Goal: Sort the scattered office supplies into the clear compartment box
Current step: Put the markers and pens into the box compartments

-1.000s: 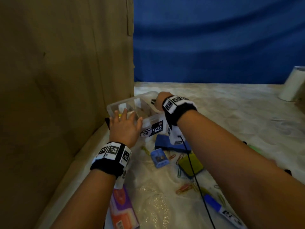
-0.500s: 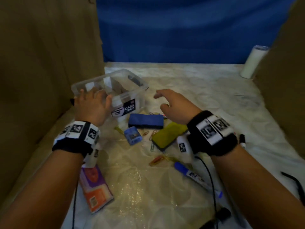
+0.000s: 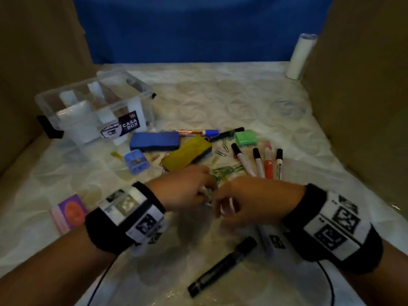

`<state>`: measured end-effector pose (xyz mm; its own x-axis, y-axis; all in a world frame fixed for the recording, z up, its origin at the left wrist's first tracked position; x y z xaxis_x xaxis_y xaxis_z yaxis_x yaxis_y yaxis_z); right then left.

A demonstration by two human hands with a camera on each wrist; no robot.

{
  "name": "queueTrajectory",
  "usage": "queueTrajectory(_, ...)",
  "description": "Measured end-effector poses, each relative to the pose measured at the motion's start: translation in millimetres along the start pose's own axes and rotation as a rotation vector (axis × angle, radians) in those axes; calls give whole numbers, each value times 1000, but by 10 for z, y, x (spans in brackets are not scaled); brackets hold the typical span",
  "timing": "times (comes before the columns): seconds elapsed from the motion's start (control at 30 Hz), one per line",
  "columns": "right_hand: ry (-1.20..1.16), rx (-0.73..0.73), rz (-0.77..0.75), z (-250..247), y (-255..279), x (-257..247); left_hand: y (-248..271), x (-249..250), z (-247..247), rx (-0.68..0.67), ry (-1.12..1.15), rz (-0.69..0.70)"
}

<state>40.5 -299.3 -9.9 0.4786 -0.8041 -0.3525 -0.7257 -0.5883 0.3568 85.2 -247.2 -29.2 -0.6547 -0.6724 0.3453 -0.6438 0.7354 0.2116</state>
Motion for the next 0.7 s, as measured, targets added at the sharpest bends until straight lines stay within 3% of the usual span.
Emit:
queueTrajectory(0.1,28,-173,-100,365,12,-166,-99,139,244,-86,-75,29)
queueTrajectory(0.2,169,-235,-124,629,-17,-180,-111,113,292,-125,-124,-21)
queueTrajectory(0.37,264,-75,-245,647,-90,-303,-35,74,306,-81,-102,-38)
queueTrajectory(0.53,101,23,-361,118,-9,-442,214,-177,1,75,13,-112)
queueTrajectory(0.7,-16,319,-250,-638,76,-328,603,-530,-349,214,27,-246)
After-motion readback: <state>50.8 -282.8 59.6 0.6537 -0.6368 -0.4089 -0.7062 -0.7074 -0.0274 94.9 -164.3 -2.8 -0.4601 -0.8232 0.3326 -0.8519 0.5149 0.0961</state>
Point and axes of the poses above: each hand's wrist, its own y-axis away from the middle knuckle, its own z-axis out of the palm, x = y × z, the point moved 9 cm from there along -y, towards the middle knuckle, and after that the axes turned 4 degrees about y, right-handed, at the moved point
